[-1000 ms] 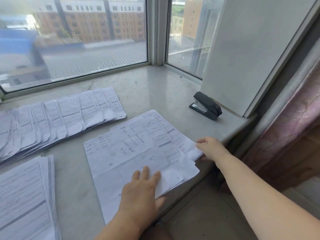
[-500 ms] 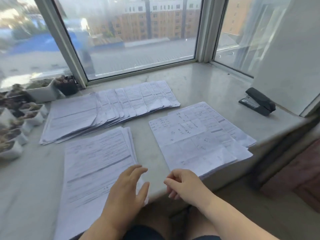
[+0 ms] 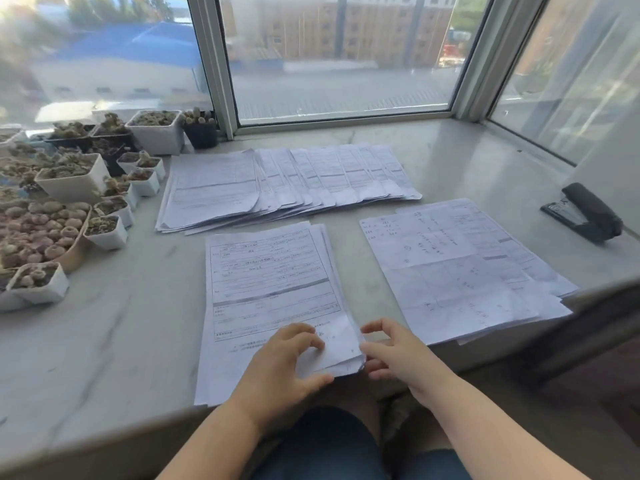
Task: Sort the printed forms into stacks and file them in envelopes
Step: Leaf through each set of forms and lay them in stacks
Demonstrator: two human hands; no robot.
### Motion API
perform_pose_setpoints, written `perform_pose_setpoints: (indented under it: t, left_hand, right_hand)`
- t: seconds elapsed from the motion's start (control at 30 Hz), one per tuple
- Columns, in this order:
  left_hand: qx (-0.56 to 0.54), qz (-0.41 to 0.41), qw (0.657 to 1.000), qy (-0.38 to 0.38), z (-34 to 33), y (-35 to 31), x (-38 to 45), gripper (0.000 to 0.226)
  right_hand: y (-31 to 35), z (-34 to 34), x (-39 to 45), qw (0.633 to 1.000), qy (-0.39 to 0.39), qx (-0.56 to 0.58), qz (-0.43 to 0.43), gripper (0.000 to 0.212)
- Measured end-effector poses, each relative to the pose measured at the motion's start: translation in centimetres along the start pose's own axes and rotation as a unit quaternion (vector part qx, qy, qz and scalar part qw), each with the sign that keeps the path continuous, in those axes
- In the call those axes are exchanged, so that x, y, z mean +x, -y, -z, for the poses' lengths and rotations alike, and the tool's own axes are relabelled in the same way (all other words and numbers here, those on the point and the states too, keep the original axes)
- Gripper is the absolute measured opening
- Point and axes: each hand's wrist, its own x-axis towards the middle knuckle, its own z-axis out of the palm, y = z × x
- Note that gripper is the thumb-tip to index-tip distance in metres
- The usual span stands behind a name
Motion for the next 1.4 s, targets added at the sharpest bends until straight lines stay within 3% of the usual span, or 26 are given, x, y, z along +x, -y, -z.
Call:
perform_pose_setpoints:
  t: [0.17, 0.37, 0.53, 0.63, 0.7, 0.77, 0.83, 0.9, 0.97, 1.0, 1.17, 1.27, 1.4]
  left_hand:
    - [-0.040, 0.007, 0.999, -0.026, 0.0, -0.4, 0.0, 0.040]
    - [-0.010, -0.014, 0.997, -0.077, -0.6, -1.1, -0.2, 0.024]
    - [-0.002, -0.001, 0.994, -0.112, -0.3, -1.4, -0.3, 0.017]
    - [-0.021, 0.013, 0.990, -0.140, 0.1, -1.1, -0.8, 0.014]
    - [-0.001, -0.012, 0.985, -0.174, 0.6, -1.1, -1.1, 0.013]
    - [0.034, -0.071, 0.976, -0.201, 0.9, -1.0, -1.2, 0.011]
    - [0.077, -0.128, 0.968, -0.201, 0.9, -1.0, -1.3, 0.011]
    - [0.118, -0.163, 0.963, -0.180, 0.7, -1.1, -1.3, 0.014]
    - [0.146, -0.171, 0.962, -0.158, 0.3, -1.0, -1.3, 0.022]
    - [0.154, -0.165, 0.962, -0.155, 0.3, -0.8, -1.2, 0.031]
    - [0.166, -0.136, 0.958, -0.192, 2.3, 0.4, 0.0, 0.044]
    - [0.164, -0.134, 0.961, -0.175, 4.0, 0.4, 1.6, 0.045]
    - [0.143, -0.138, 0.970, -0.141, 5.8, 0.5, 5.3, 0.047]
  right_hand:
    - [-0.2, -0.5, -0.4, 0.997, 0.064, 0.051, 0.012, 0.044]
    - [-0.4, -0.7, -0.4, 0.991, 0.099, 0.092, 0.021, 0.058]
    - [-0.8, -0.5, 0.0, 0.993, 0.080, 0.087, 0.012, 0.046]
    - [-0.6, -0.4, 0.1, 0.994, 0.061, 0.089, 0.000, 0.026]
    - [0.4, -0.1, 0.4, 0.999, -0.036, -0.008, 0.010, 0.011]
    - [1.9, 0.4, 1.0, 0.997, -0.073, -0.016, -0.001, 0.032]
    - [3.7, 0.2, 1.3, 0.998, -0.011, 0.024, -0.056, 0.047]
    - [4.6, -0.8, 1.3, 0.996, 0.046, -0.023, -0.070, 0.037]
    - [4.4, -1.7, 1.4, 0.994, 0.040, -0.104, -0.016, 0.019]
    - [4.4, -1.9, 1.5, 0.993, 0.024, -0.113, 0.014, 0.021]
    - [6.0, 0.1, 1.6, 0.993, 0.023, 0.041, 0.111, 0.032]
    - [7.1, 1.1, 2.6, 0.982, 0.019, 0.094, 0.162, 0.036]
    - [9.5, 2.7, 6.0, 0.969, -0.083, 0.151, 0.175, 0.030]
